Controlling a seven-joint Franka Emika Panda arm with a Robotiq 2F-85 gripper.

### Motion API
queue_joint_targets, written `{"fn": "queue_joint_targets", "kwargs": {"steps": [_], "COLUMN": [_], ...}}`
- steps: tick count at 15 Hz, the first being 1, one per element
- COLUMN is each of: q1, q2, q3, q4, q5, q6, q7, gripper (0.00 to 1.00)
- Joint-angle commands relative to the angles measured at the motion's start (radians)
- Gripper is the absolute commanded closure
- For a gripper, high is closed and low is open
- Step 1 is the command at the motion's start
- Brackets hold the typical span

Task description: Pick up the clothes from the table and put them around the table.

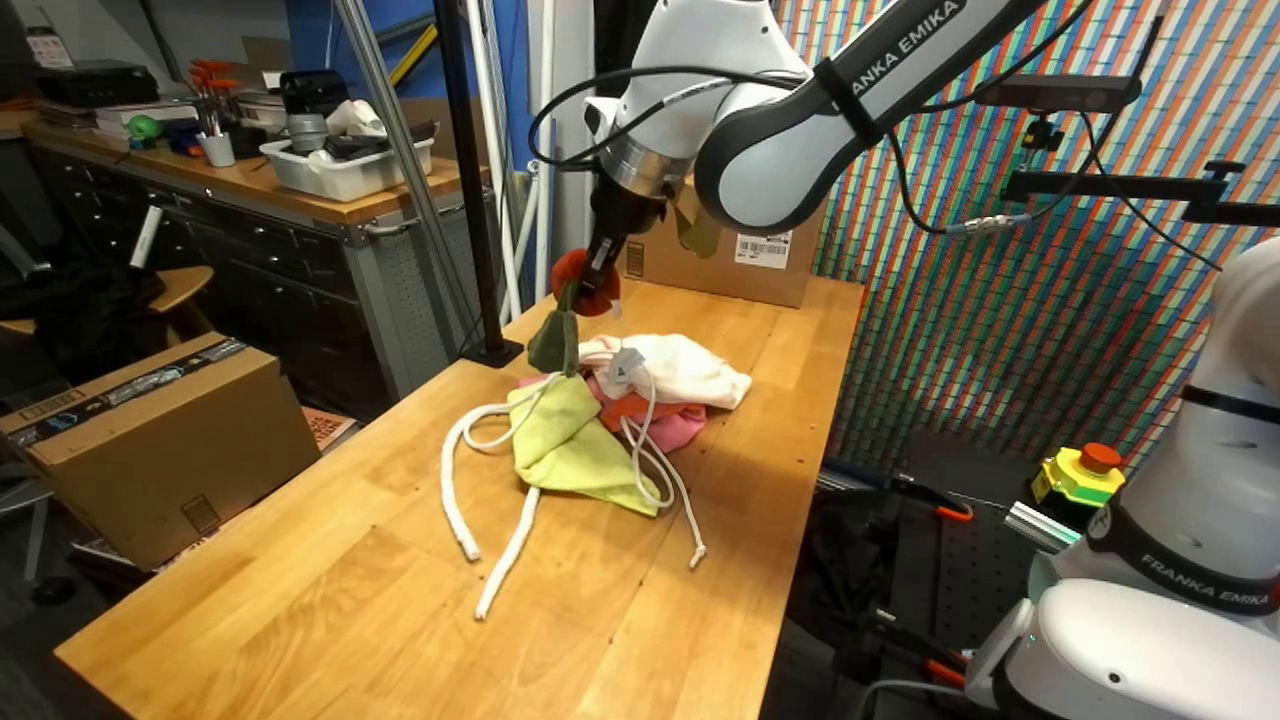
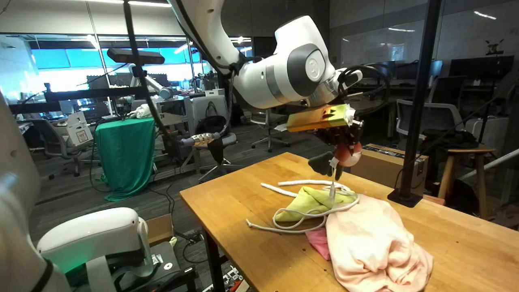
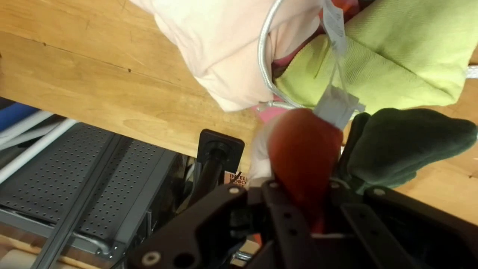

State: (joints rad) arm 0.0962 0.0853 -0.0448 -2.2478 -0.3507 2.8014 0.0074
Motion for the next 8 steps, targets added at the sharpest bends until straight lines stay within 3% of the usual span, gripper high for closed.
{"fn": "queue_joint_targets", "kwargs": {"steps": [1,4,8], "q1": [0.0,-0.01,-0.077], "q2": [-0.088,-0.108,-0.121], "q3": [-0.014,-0.02,-0.009], "q4": [-0.028,-0.023,-0.013], "q5": [-0.038,-0.063,-0.067], "q6": [-0.033,-0.064,-0.1], "q7": [0.069,0.112,0.146], "gripper": [0.96,0.96,0.96]}}
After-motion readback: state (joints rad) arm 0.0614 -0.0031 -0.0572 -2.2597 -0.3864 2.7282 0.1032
